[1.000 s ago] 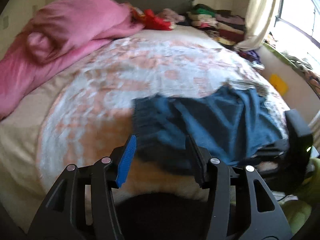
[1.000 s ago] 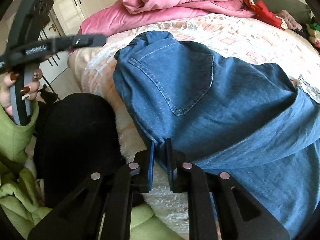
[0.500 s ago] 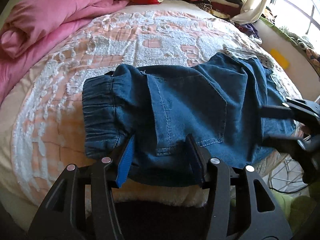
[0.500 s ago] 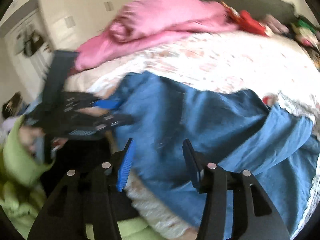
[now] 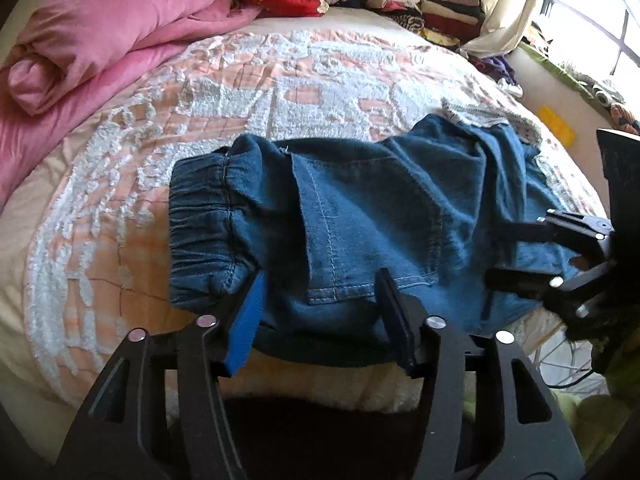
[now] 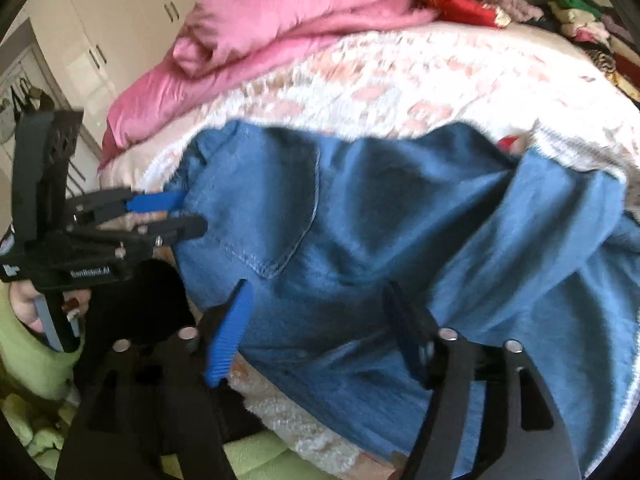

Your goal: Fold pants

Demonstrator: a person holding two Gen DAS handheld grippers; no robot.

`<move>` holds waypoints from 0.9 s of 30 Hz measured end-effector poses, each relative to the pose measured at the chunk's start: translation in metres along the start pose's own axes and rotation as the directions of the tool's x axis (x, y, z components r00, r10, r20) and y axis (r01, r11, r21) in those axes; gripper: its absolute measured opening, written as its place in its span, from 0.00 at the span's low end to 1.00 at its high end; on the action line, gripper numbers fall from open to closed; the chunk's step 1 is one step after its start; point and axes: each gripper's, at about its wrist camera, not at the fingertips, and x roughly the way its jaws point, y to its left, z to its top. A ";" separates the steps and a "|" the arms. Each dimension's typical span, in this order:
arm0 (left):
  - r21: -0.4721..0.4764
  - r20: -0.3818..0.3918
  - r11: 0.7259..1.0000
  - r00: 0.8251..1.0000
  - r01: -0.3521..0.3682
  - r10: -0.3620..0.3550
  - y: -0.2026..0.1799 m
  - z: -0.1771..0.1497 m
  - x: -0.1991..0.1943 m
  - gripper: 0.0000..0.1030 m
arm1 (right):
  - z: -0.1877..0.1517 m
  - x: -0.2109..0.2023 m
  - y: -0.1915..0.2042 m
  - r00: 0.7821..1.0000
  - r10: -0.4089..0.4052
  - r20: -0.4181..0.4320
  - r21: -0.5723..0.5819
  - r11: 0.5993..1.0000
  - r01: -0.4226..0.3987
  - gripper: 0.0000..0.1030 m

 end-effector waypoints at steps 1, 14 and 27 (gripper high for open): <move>0.004 0.009 1.000 1.000 -0.001 0.001 -0.001 0.001 -0.004 0.51 | 0.001 -0.007 -0.003 1.000 -0.006 0.016 0.010 1.000 0.006 0.68; 0.031 0.098 0.998 0.993 0.057 -0.059 -0.035 0.022 -0.033 0.67 | 0.018 -0.070 -0.077 0.964 -0.212 0.162 0.159 0.969 0.187 0.78; 0.099 -0.059 0.961 0.965 0.259 -0.254 -0.106 0.038 0.024 0.68 | 0.086 -0.041 -0.136 0.962 -0.264 0.070 0.201 0.948 0.245 0.78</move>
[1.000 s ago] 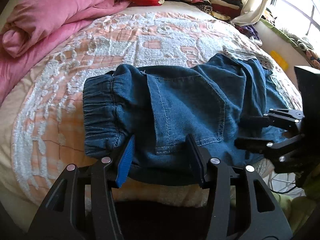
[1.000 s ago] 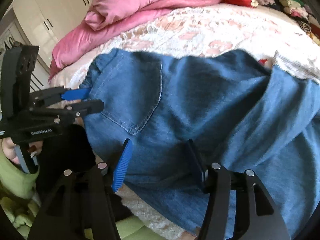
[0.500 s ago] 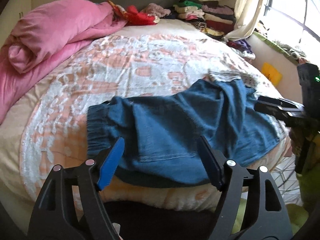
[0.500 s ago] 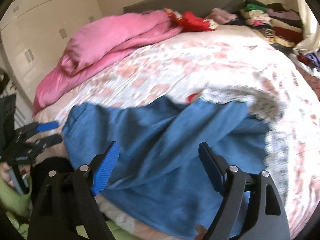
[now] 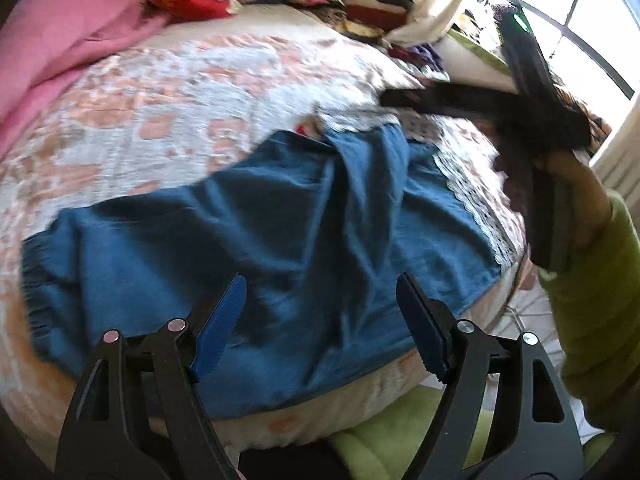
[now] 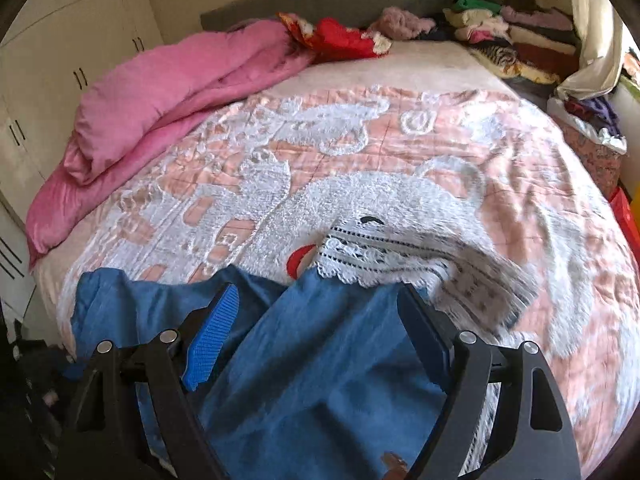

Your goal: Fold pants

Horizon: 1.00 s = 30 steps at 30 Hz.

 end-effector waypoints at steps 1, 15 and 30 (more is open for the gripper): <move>0.007 -0.012 1.000 1.000 0.009 -0.009 -0.003 0.003 0.008 0.68 | 0.005 0.008 0.000 1.000 0.006 -0.015 0.002 1.000 -0.006 0.78; 0.018 -0.114 0.992 0.986 0.121 -0.118 -0.023 0.018 0.082 0.23 | 0.040 0.111 0.000 0.973 -0.158 -0.168 -0.034 0.987 0.155 0.78; 0.088 -0.043 0.991 0.994 0.102 -0.098 -0.021 -0.001 0.059 0.29 | 0.029 0.052 -0.040 0.995 -0.103 0.005 0.057 0.993 0.103 0.09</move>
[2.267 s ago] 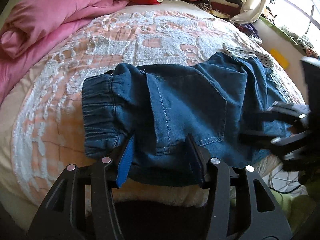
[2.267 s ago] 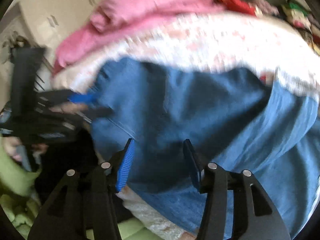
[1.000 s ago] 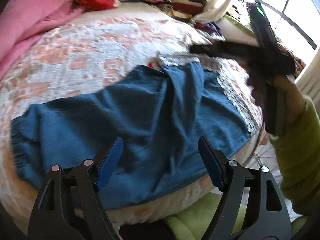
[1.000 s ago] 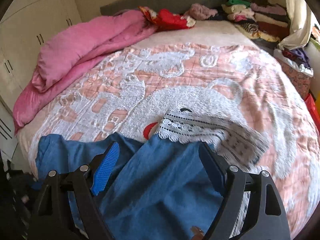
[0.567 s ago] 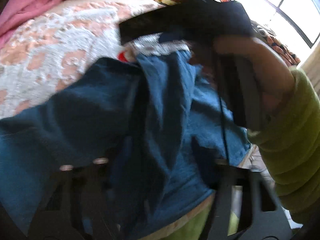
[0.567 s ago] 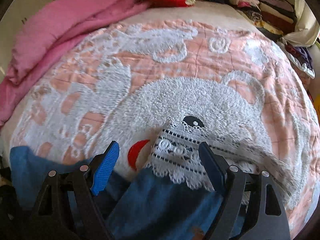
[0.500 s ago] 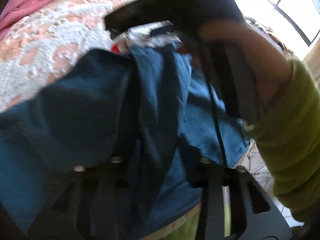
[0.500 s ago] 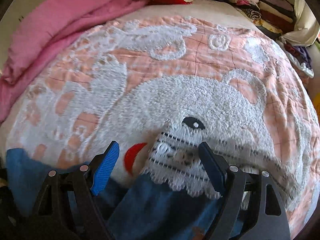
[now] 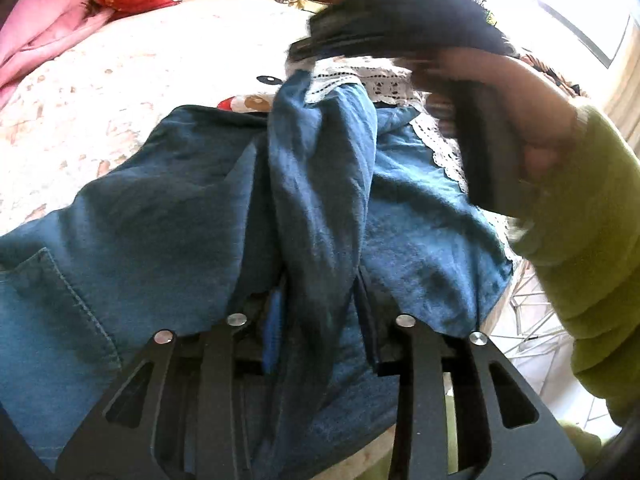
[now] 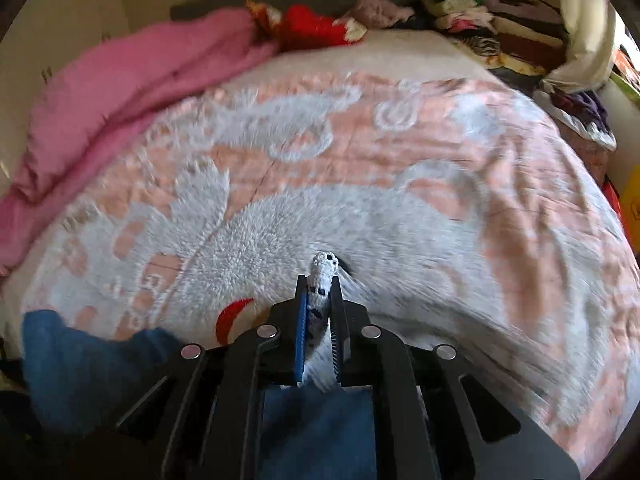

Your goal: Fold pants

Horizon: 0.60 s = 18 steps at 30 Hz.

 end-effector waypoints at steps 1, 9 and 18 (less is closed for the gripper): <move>-0.002 0.005 1.000 1.000 -0.003 0.003 0.001 -0.001 -0.003 0.32 | -0.002 -0.010 -0.005 1.000 0.010 0.013 0.017 1.000 -0.010 0.09; 0.026 0.022 0.998 0.998 -0.057 0.056 0.001 -0.004 -0.012 0.29 | -0.040 -0.117 -0.051 0.990 0.033 0.135 0.134 0.990 -0.052 0.09; 0.162 0.067 0.982 0.994 -0.098 0.088 -0.016 -0.005 -0.027 0.01 | -0.119 -0.178 -0.088 0.994 0.062 0.094 0.277 0.957 -0.086 0.09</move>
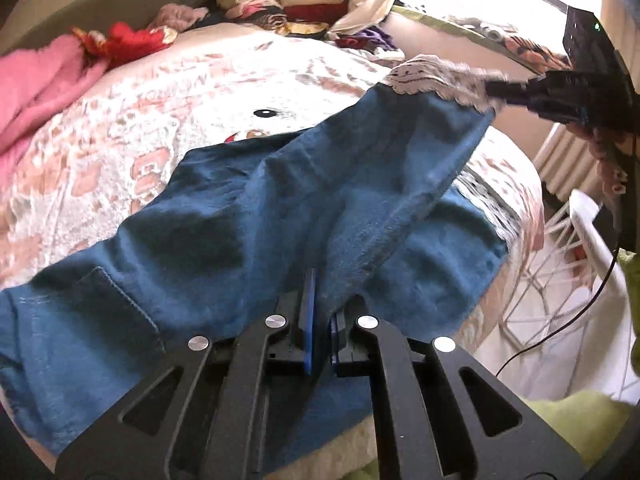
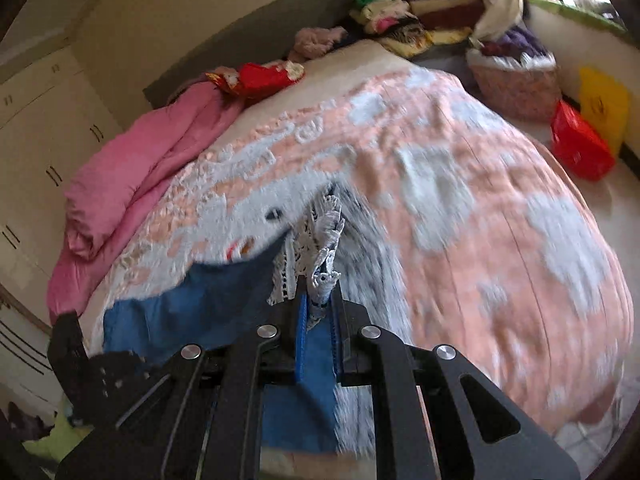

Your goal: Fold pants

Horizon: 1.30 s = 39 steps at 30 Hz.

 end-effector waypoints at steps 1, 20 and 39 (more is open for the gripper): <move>0.019 -0.004 1.000 1.000 0.000 0.000 -0.005 -0.001 -0.001 0.01 | -0.006 -0.001 -0.003 1.000 -0.004 -0.015 0.008 1.000 0.004 0.09; 0.141 -0.167 0.990 0.984 -0.031 0.055 -0.034 -0.030 0.020 0.05 | -0.098 0.010 -0.052 0.976 -0.109 -0.187 0.086 0.988 0.127 0.18; 0.120 -0.188 0.992 0.982 0.039 -0.016 -0.044 -0.040 0.012 0.39 | -0.100 0.048 -0.013 0.971 -0.105 -0.215 -0.091 0.992 0.087 0.44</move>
